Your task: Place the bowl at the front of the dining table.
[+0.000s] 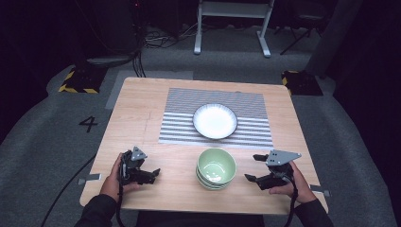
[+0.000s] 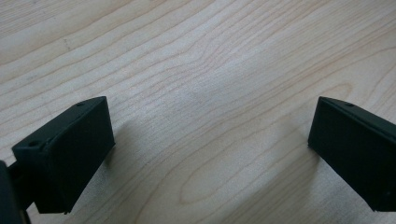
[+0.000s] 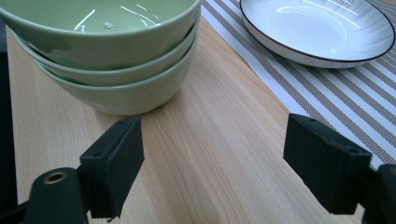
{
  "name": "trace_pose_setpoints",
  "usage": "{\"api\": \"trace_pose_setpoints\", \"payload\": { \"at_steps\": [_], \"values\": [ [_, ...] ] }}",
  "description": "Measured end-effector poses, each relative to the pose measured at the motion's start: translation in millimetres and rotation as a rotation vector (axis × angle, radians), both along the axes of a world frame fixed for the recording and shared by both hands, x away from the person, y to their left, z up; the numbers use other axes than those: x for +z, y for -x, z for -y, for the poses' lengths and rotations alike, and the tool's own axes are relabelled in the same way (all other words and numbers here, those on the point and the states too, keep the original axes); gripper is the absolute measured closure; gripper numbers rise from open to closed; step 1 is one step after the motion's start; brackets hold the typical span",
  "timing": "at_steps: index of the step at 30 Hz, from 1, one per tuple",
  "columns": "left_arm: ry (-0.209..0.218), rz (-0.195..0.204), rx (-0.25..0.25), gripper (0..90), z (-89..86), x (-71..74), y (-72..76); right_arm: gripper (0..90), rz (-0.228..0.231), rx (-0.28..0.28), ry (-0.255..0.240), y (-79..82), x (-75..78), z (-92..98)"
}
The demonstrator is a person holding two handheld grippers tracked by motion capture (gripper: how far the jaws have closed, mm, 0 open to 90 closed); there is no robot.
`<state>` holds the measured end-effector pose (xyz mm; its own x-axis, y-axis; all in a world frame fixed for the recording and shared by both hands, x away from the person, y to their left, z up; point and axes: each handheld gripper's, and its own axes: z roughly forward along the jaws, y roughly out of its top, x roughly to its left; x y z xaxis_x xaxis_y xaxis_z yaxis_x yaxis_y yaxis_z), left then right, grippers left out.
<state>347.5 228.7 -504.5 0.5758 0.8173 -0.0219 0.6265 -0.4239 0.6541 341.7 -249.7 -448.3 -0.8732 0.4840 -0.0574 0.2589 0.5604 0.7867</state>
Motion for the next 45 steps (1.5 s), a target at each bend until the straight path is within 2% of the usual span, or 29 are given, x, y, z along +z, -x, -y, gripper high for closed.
{"api": "trace_pose_setpoints", "payload": {
  "at_steps": [20, 25, 33, 45],
  "values": [
    [0.001, 0.001, 0.002, 0.2, 0.1, -0.1, 0.2, 19.0, 0.027, 0.079, 0.001, 8.2, 12.0, -22.3],
    [0.002, 0.002, 0.002, 0.2, 0.0, -0.2, 0.2, 19.1, 0.055, 0.093, 0.006, 10.2, 15.0, -29.5],
    [0.001, 0.001, 0.002, 0.2, 0.1, -0.1, 0.3, 18.9, 0.071, 0.118, 0.006, 12.9, 16.9, -37.3],
    [0.003, 0.001, 0.003, 0.2, 0.1, -0.2, 0.3, 19.1, 0.058, 0.168, -0.005, 14.0, 19.3, -42.1]
  ]
}}
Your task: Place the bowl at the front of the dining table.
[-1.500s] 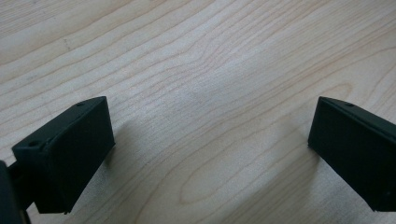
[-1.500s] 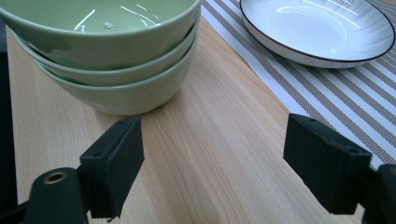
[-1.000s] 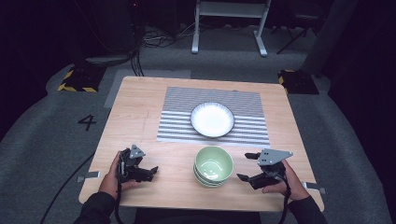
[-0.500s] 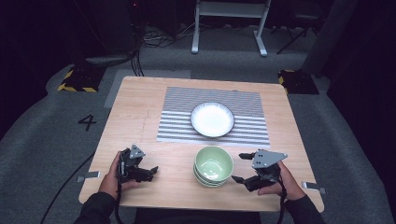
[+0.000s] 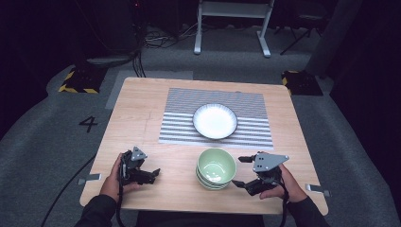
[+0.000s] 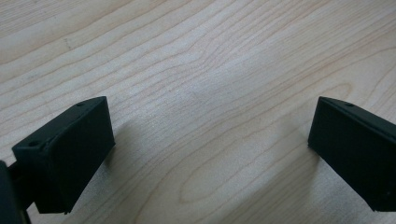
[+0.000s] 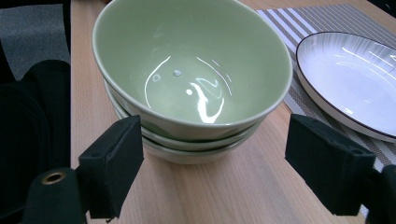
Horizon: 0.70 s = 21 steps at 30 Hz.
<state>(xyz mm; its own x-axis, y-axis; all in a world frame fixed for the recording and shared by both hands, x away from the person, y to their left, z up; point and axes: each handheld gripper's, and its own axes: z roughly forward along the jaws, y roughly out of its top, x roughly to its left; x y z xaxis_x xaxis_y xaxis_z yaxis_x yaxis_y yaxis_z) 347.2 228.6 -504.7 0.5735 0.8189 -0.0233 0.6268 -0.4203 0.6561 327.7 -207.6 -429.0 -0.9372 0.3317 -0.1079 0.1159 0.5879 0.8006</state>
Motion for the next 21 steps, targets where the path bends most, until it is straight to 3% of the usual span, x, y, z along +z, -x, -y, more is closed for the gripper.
{"api": "trace_pose_setpoints", "payload": {
  "at_steps": [7, 21],
  "values": [
    [-0.002, 0.0, -0.001, 0.2, -0.1, 0.1, -0.1, 17.1, -0.006, 0.032, 0.006, 0.7, -0.7, -9.8],
    [0.0, 0.0, -0.001, 0.2, 0.0, 0.0, 0.0, 15.2, 0.012, 0.033, -0.015, 5.2, 5.4, -15.6]
  ]
}}
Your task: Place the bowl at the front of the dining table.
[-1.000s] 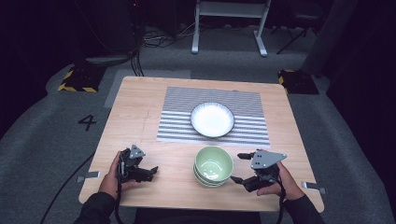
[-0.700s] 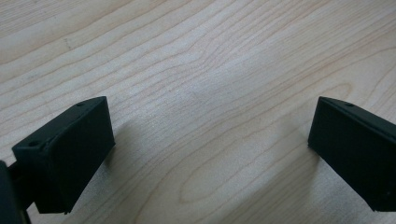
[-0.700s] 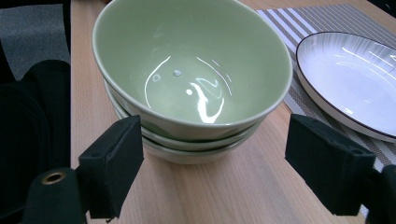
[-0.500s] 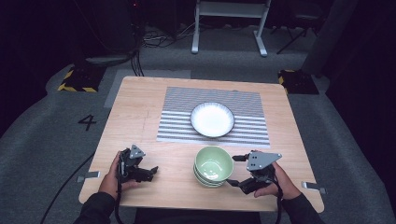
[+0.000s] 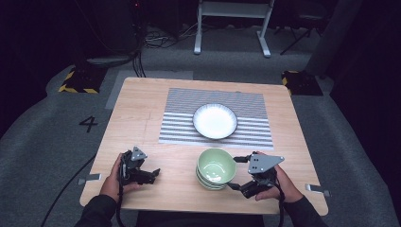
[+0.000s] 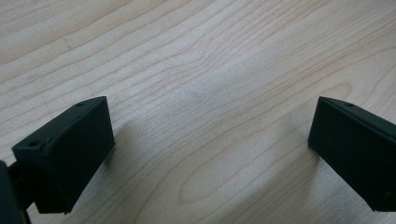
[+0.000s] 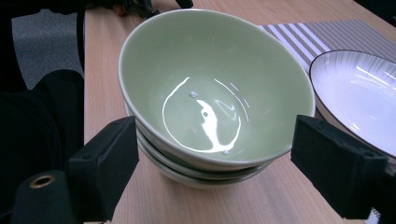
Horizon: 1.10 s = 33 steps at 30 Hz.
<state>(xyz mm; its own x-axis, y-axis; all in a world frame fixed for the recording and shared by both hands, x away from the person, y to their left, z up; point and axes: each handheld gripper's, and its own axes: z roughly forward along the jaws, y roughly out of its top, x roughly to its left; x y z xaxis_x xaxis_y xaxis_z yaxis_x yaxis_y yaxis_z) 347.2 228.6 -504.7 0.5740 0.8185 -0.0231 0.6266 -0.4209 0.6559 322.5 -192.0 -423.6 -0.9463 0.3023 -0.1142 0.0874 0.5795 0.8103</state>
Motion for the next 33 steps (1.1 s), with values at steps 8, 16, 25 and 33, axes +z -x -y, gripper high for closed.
{"api": "trace_pose_setpoints", "payload": {
  "at_steps": [8, 16, 25, 33],
  "values": [
    [-0.002, 0.0, -0.001, 0.2, -0.1, 0.1, 0.0, 16.1, 0.006, 0.045, 0.005, 4.1, 3.4, -8.0],
    [0.001, 0.0, 0.001, 0.2, 0.0, 0.0, 0.1, 15.3, -0.072, 0.11, 0.039, -0.9, -4.2, -26.5],
    [-0.003, 0.002, 0.001, 0.2, -0.3, 0.1, 0.2, 41.6, -0.14, 0.164, 0.074, -9.2, -16.3, -41.7],
    [-0.003, 0.003, 0.001, 0.2, -0.2, 0.1, 0.2, 67.0, -0.241, 0.256, 0.05, -16.0, -16.4, -40.5]
  ]
}}
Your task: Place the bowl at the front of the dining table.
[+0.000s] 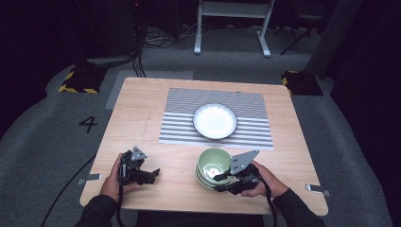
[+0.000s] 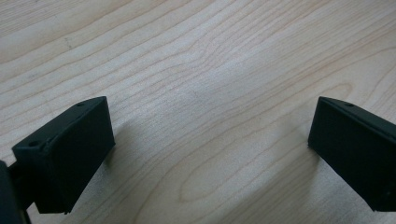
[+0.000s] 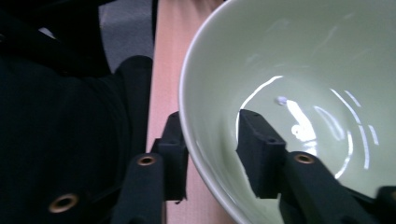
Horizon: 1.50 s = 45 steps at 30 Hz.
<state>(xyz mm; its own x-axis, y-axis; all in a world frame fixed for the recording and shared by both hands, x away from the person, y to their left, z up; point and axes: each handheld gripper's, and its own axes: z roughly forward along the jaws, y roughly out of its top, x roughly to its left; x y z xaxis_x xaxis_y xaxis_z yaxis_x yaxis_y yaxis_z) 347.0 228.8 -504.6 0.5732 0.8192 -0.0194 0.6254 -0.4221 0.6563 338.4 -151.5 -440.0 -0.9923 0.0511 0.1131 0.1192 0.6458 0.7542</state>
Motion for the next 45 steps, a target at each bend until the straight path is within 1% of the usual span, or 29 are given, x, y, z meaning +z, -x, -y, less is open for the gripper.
{"api": "trace_pose_setpoints", "payload": {
  "at_steps": [2, 3, 7, 10, 14, 16, 19, 23, 28, 34, 39, 45],
  "values": [
    [0.003, -0.003, 0.002, 0.2, 0.1, -0.1, 0.2, 72.0, -0.044, 0.023, -0.019, -2.1, -0.2, -0.3],
    [0.003, -0.002, 0.001, 0.2, 0.2, -0.1, 0.1, 72.8, -0.045, 0.028, -0.025, -2.1, 0.1, -0.8],
    [0.0, -0.001, 0.001, 0.2, 0.0, 0.0, 0.1, 75.6, -0.029, 0.03, -0.022, -0.3, 3.6, -2.0],
    [0.002, -0.001, 0.001, 0.2, 0.1, -0.1, 0.1, 77.1, -0.04, 0.023, -0.043, 0.6, 6.5, -2.3],
    [0.0, 0.0, 0.0, 0.2, 0.0, 0.0, 0.0, 78.3, -0.048, 0.012, -0.046, 1.2, 9.6, -3.5],
    [0.0, 0.0, 0.0, 0.2, 0.0, 0.0, 0.0, 79.2, -0.061, 0.006, -0.048, 1.0, 11.7, -4.4],
    [0.002, -0.001, 0.001, 0.2, 0.1, 0.0, 0.1, 81.0, -0.046, 0.011, -0.054, 2.1, 16.1, -6.7],
    [0.0, 0.0, 0.0, 0.2, 0.0, 0.0, 0.0, 82.0, -0.03, 0.0, -0.062, 3.1, 19.9, -7.4],
    [0.0, 0.0, 0.0, 0.2, 0.0, 0.0, 0.0, 82.8, 0.022, -0.002, -0.048, 6.4, 22.6, -9.7],
    [0.0, 0.0, 0.0, 0.2, 0.0, 0.0, 0.0, 82.9, 0.054, -0.016, -0.033, 9.8, 24.8, -12.5],
    [0.003, -0.001, 0.001, 0.2, 0.2, -0.1, 0.1, 82.7, 0.064, -0.03, -0.038, 11.4, 26.5, -12.9],
    [0.002, -0.001, 0.001, 0.2, 0.1, 0.0, 0.1, 82.5, 0.047, -0.037, -0.062, 9.7, 29.6, -11.2]
  ]
}}
